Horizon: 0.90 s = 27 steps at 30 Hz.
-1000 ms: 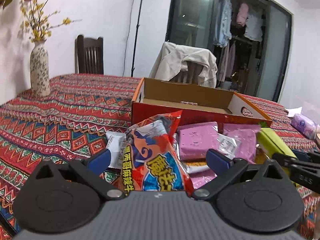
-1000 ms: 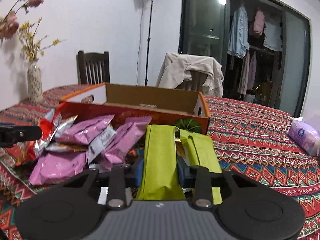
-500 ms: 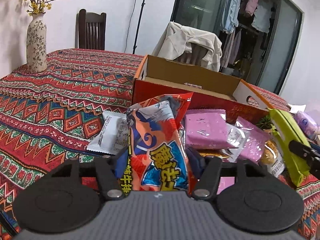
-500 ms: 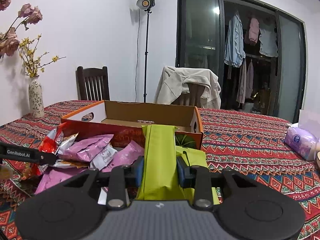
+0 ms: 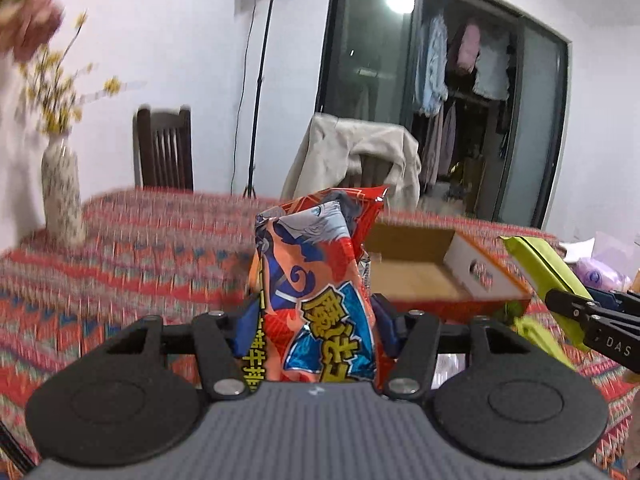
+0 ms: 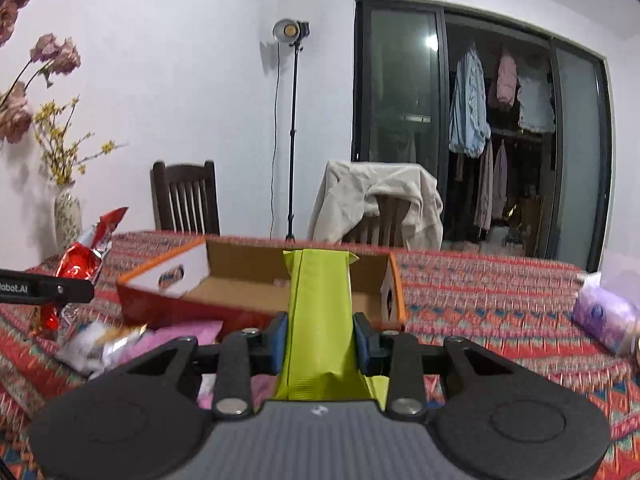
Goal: Organize snacks
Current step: 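Lift both held snacks over the box and open both grippers to drop them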
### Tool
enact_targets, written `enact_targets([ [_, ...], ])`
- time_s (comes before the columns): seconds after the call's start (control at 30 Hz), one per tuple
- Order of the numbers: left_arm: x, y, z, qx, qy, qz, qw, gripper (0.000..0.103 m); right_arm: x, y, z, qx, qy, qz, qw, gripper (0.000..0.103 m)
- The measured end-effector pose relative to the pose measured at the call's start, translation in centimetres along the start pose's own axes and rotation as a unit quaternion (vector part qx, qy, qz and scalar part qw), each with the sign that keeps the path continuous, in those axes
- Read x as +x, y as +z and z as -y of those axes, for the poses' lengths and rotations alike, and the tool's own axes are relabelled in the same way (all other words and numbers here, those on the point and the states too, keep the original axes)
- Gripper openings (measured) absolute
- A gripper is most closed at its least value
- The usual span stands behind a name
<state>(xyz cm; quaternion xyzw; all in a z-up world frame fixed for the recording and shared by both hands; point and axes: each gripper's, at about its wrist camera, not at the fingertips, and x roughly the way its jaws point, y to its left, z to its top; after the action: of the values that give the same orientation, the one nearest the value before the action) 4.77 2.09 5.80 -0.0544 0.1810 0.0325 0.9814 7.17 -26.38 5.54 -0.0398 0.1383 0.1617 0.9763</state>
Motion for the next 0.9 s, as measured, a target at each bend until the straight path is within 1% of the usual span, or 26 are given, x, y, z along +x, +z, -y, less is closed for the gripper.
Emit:
enact_targets([
  [0.17, 1.6, 3.0, 1.6, 0.021, 0.005, 0.033, 0.9992, 0.059, 2.1, 3.1, 0.4, 0.006, -0.002, 0.024, 1.000, 0.033],
  [0.27, 3.3, 4.7, 2.6, 0.022, 0.009, 0.036, 0.9991, 0.059, 3.7, 4.8, 0.5, 0.009, -0.001, 0.030, 1.000, 0.033],
  [0.4, 5.5, 5.9, 4.1, 0.030, 0.021, 0.044, 0.9983, 0.059, 6.8, 6.4, 0.2, 0.014, 0.003, 0.025, 1.000, 0.033],
  [0.47, 6.7, 6.2, 4.7, 0.029, 0.026, 0.045, 0.9982, 0.059, 8.5, 6.8, 0.0, 0.015, -0.001, 0.019, 1.000, 0.033],
  [0.6, 9.5, 5.9, 5.4, 0.024, 0.049, 0.046, 0.9974, 0.059, 12.1, 6.6, 0.0, 0.033, -0.007, 0.004, 0.999, 0.033],
  [0.73, 11.8, 4.9, 5.4, 0.018, 0.055, 0.035, 0.9977, 0.059, 14.5, 5.2, 0.3, 0.043, -0.011, -0.011, 0.999, 0.033],
  [0.83, 13.5, 4.3, 4.9, 0.021, 0.057, 0.015, 0.9980, 0.059, 15.9, 3.9, 0.9, 0.051, -0.004, -0.033, 0.998, 0.033],
  [0.9, 14.4, 4.0, 4.5, 0.021, 0.052, -0.002, 0.9984, 0.059, 16.7, 3.3, 1.2, 0.055, -0.003, -0.049, 0.997, 0.033],
])
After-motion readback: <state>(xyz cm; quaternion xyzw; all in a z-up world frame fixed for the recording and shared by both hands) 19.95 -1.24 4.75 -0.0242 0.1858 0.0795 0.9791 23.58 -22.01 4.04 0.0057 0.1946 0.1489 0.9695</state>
